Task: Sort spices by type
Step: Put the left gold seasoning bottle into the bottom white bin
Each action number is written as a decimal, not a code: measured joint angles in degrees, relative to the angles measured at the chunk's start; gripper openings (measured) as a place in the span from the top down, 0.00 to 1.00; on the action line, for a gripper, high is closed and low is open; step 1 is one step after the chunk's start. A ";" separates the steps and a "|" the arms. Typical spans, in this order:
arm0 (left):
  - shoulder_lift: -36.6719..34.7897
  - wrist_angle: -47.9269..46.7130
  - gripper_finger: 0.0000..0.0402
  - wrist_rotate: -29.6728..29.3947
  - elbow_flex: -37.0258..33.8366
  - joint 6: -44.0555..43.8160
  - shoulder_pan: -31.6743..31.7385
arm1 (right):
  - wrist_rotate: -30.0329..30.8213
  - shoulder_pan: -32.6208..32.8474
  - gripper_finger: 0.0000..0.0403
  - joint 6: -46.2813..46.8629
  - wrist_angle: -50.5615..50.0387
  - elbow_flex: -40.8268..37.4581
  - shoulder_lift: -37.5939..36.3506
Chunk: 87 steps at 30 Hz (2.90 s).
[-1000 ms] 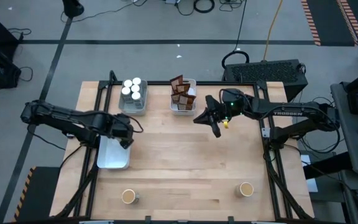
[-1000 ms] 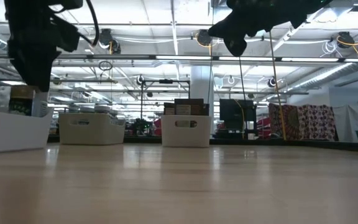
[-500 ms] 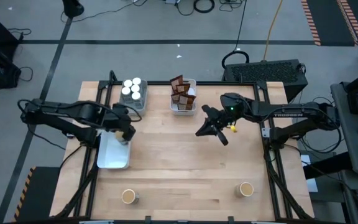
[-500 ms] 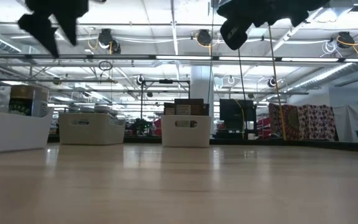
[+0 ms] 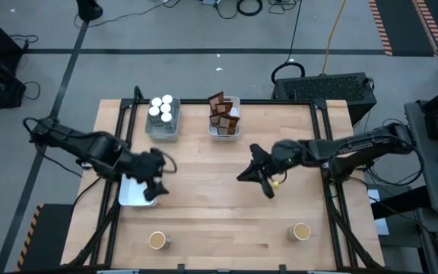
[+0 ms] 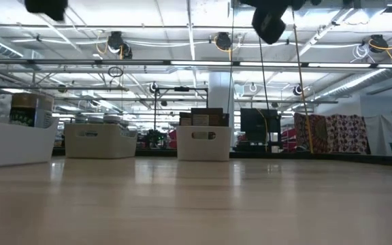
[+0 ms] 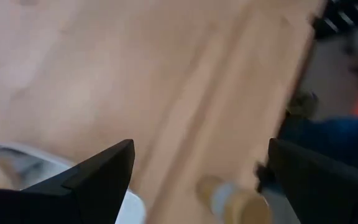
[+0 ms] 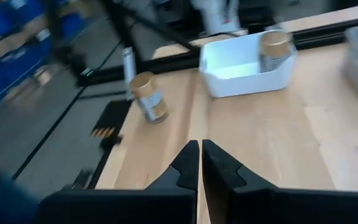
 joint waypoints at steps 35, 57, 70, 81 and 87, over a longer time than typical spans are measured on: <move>24.28 15.26 0.07 -1.49 -0.09 -1.99 -26.73 | 24.55 21.10 1.00 10.30 10.39 6.29 16.83; 29.14 15.11 0.07 -1.93 -0.09 -1.49 -29.52 | 18.40 19.63 1.00 7.34 9.99 6.29 16.64; 30.85 13.89 0.07 -2.34 -0.09 -1.48 -29.68 | 18.38 18.64 1.00 6.96 9.97 6.29 16.63; 30.60 13.32 0.30 -1.68 -0.07 -1.51 -29.62 | 18.19 17.97 1.00 6.52 9.99 6.29 16.63; 27.71 10.81 0.30 -0.91 -0.09 -1.76 -29.52 | 18.17 17.49 1.00 6.30 9.99 6.27 16.63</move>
